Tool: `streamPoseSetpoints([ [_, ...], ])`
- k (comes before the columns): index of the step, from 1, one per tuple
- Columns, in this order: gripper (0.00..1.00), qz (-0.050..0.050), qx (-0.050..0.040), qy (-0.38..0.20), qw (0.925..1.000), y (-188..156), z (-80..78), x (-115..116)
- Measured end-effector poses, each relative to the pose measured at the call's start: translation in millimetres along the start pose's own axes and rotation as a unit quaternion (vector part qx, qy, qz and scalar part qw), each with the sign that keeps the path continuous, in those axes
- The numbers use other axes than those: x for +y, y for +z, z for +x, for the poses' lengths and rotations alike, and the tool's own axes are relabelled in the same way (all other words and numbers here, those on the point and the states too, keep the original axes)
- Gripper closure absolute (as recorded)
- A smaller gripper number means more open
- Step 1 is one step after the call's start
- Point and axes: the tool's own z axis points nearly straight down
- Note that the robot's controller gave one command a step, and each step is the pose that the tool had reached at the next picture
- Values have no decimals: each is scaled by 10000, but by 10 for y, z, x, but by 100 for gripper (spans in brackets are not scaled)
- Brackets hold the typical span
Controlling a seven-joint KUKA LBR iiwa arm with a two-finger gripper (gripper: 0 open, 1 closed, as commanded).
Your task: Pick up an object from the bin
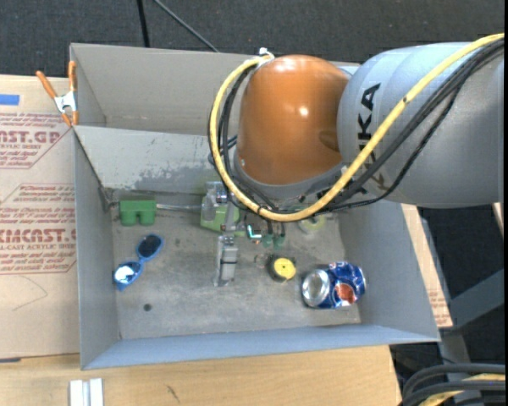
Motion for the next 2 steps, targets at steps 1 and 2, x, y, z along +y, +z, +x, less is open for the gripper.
streamPoseSetpoints([
  [1,0,-2,2,259,9997,972,-228,554],
  [2,0,-5,-16,1369,9906,1732,-550,744],
])
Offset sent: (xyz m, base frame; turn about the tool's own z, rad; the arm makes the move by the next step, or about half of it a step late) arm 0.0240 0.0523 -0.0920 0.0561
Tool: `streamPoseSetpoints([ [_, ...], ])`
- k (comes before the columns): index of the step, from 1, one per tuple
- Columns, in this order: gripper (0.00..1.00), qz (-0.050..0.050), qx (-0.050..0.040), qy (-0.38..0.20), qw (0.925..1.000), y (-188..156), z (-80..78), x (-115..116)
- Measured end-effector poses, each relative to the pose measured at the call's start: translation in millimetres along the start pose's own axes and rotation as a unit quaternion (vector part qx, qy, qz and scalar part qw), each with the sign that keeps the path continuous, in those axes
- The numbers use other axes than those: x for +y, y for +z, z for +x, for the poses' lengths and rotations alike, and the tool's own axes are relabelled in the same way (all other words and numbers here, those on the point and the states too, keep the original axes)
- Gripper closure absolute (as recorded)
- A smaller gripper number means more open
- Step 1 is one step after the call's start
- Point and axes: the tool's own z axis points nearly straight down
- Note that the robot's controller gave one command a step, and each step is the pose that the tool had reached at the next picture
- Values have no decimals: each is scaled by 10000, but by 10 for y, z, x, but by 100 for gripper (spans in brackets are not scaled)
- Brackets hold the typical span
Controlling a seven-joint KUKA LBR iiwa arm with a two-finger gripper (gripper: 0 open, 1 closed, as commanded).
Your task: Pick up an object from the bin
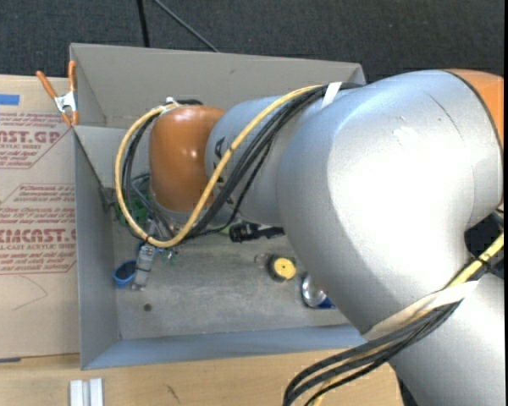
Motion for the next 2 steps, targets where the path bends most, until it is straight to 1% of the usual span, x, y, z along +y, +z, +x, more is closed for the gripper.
streamPoseSetpoints([
  [1,100,-5,-12,3,10000,-20,-12,-3],
  [2,100,-20,-48,-1040,9946,-801,-86,286],
])
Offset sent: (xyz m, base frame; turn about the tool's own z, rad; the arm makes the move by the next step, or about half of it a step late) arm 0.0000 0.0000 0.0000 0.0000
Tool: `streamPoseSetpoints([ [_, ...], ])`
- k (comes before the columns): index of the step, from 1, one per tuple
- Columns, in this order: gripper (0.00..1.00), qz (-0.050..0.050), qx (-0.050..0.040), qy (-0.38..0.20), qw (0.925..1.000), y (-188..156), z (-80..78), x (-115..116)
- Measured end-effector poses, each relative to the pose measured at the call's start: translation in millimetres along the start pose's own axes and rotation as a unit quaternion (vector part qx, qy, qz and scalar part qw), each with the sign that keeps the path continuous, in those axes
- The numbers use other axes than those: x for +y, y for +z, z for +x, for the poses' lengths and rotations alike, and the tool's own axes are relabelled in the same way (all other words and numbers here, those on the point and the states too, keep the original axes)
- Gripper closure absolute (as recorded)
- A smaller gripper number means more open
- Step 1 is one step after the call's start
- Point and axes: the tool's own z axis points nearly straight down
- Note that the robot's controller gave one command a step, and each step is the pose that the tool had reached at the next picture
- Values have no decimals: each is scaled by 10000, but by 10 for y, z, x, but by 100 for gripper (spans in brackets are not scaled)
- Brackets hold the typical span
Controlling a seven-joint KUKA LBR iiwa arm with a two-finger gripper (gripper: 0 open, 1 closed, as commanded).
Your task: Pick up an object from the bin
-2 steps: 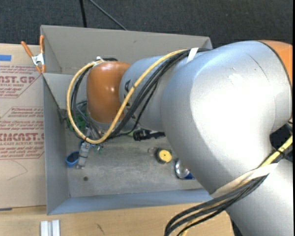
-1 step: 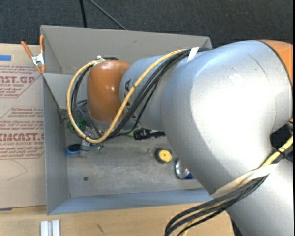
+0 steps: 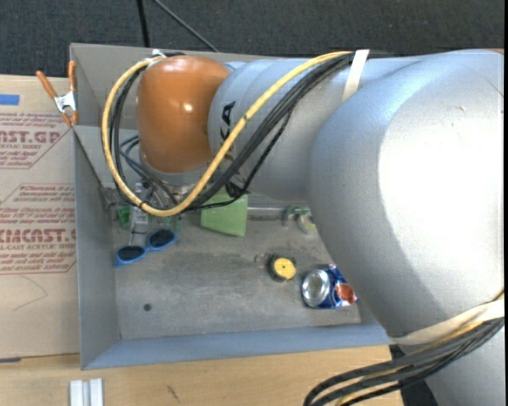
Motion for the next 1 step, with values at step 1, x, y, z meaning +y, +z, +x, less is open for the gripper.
streamPoseSetpoints([
  [1,0,10,28,6,10000,29,15,-9],
])
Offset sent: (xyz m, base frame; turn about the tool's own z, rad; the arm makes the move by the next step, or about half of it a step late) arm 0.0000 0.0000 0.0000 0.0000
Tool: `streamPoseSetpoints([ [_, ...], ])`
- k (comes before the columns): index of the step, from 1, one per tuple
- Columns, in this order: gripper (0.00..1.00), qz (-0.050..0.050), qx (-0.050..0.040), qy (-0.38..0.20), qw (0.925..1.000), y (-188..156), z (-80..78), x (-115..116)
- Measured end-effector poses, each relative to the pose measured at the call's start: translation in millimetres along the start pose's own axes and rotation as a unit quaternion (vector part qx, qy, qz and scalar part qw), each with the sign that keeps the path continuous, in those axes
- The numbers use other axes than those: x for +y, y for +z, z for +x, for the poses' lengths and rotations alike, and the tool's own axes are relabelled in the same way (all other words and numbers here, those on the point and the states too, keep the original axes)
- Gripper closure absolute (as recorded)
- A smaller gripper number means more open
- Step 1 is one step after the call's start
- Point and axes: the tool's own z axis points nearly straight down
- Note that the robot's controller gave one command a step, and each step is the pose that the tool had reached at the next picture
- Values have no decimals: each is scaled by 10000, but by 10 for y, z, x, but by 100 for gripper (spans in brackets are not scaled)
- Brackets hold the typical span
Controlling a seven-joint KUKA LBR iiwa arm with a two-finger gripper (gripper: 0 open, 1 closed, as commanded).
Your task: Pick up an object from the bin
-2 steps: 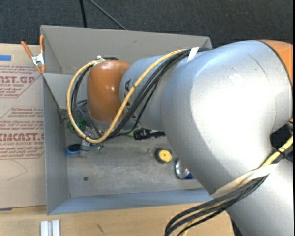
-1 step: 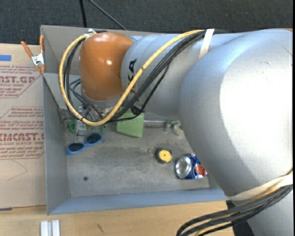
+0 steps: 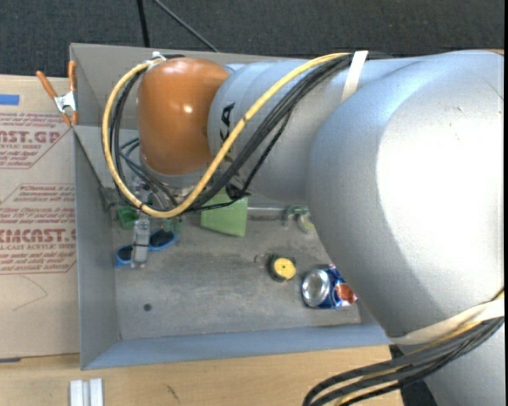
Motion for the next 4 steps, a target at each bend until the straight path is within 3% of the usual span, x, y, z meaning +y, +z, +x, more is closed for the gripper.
streamPoseSetpoints([
  [1,0,22,37,930,9957,777,118,-288],
  [2,100,4,15,927,9957,752,103,-275],
  [3,100,2,-5,-94,10000,342,180,-185],
  [4,100,-19,-29,-159,9999,-611,409,-89],
])
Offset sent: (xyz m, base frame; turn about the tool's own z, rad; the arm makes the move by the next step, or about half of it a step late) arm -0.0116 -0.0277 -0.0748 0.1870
